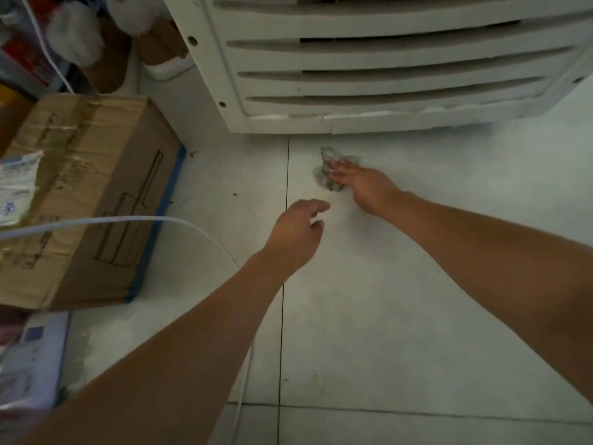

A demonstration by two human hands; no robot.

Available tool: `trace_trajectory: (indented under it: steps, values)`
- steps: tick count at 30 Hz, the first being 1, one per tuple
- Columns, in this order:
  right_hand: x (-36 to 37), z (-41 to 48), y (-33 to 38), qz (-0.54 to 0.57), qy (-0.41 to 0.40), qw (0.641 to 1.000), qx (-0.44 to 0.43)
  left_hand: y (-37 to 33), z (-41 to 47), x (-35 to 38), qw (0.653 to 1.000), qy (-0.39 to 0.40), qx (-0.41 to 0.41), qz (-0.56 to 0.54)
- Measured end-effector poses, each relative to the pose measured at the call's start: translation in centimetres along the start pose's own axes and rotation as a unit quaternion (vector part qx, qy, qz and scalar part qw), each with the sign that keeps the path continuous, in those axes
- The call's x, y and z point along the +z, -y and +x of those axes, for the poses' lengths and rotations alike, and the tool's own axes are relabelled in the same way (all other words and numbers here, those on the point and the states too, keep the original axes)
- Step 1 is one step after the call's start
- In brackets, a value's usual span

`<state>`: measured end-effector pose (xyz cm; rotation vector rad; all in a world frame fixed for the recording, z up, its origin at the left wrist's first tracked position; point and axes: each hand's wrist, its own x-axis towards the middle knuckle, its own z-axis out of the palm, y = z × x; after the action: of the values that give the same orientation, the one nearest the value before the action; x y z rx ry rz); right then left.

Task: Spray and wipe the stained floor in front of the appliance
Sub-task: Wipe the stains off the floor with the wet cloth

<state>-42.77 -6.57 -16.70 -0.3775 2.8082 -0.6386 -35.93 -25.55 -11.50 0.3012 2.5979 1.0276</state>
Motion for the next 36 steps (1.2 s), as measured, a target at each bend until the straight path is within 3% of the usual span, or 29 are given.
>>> trace_trajectory:
  steps: [4, 7, 9, 13, 21, 25, 27, 29, 32, 36]
  values:
    - [1.5, -6.3, 4.4, 0.017, 0.027, 0.999, -0.016, -1.1, -0.1, -1.7, 0.997, -0.005, -0.075, -0.017]
    - [2.9, -12.6, 9.5, -0.033, 0.159, 0.983, -0.088, -0.8, -2.1, -3.4, 0.993, 0.017, -0.120, -0.010]
    - [4.8, -14.3, 11.8, -0.045, 0.190, 0.978, -0.078, -0.2, -3.5, -4.4, 0.992, 0.029, -0.118, 0.011]
    - [8.5, -15.7, 15.2, -0.011, 0.137, 0.990, 0.027, 3.1, -4.7, -5.9, 0.994, 0.047, -0.087, 0.052]
    - [15.5, -23.9, 23.0, 0.014, 0.097, 0.995, 0.032, 4.9, -11.7, -1.0, 0.986, 0.149, -0.065, 0.036]
    - [17.1, -27.4, 24.8, 0.045, 0.092, 0.995, -0.005, 4.5, -15.6, 2.3, 0.983, 0.170, -0.068, 0.004]
    - [16.9, -27.9, 23.8, 0.054, 0.085, 0.994, 0.031, 4.8, -17.0, 3.1, 0.986, 0.151, -0.064, -0.004]
    - [16.3, -29.0, 21.4, 0.063, 0.012, 0.991, 0.121, 5.4, -17.3, 3.2, 0.990, 0.121, -0.077, -0.005]
    - [15.3, -32.0, 15.9, 0.057, -0.115, 0.945, 0.301, 5.9, -16.7, 2.5, 0.991, 0.107, -0.086, -0.010]
    - [14.6, -31.4, 16.4, 0.074, -0.145, 0.901, 0.402, 4.8, -15.7, 0.6, 0.994, 0.092, -0.057, -0.034]
